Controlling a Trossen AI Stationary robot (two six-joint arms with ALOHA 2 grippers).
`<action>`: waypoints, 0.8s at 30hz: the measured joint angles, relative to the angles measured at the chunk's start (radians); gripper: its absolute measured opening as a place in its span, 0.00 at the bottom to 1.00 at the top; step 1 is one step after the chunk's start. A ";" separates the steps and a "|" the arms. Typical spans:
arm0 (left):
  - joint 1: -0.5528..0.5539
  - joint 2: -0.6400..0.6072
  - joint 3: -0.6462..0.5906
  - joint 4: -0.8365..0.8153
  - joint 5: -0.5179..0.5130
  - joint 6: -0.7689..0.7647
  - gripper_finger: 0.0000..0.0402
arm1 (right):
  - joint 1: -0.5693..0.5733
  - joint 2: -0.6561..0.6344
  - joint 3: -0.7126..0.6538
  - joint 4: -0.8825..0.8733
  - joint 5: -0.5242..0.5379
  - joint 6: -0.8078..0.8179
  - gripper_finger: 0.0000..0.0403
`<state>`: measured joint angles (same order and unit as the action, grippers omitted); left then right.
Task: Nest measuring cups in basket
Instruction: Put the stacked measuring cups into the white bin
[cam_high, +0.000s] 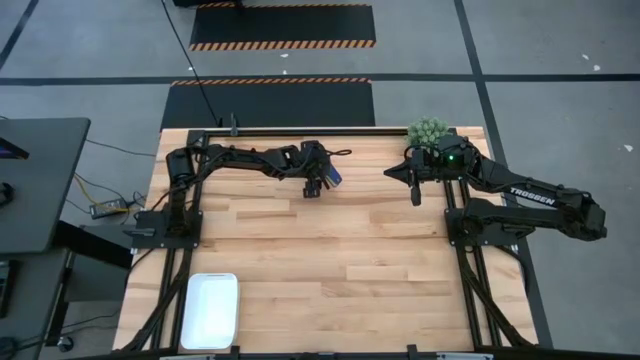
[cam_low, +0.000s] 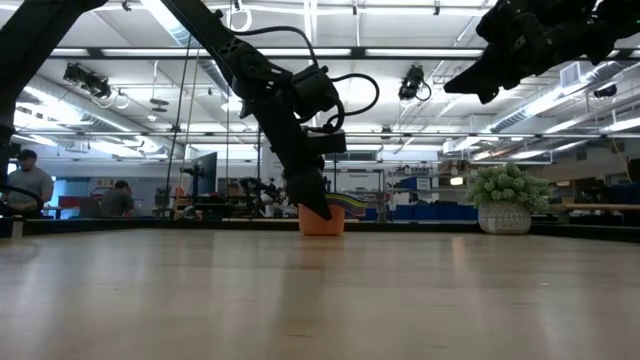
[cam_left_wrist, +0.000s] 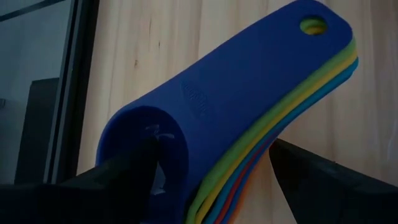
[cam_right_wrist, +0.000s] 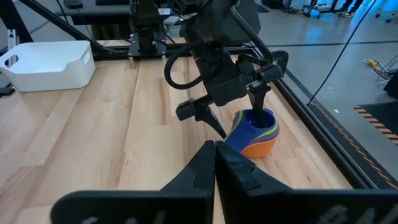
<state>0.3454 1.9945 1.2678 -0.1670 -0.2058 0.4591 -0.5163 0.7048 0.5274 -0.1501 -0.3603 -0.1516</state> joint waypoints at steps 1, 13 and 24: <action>0.000 0.000 0.000 0.000 0.000 0.000 0.79 | 0.000 0.000 0.000 0.000 0.000 0.000 0.04; 0.000 0.001 0.000 -0.001 0.000 0.000 0.79 | 0.000 0.000 0.000 0.000 0.000 0.000 0.04; 0.004 0.001 0.000 -0.002 -0.008 -0.002 0.70 | 0.000 0.000 0.000 -0.001 0.000 0.000 0.04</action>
<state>0.3495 1.9953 1.2675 -0.1687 -0.2138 0.4568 -0.5163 0.7048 0.5274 -0.1509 -0.3603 -0.1518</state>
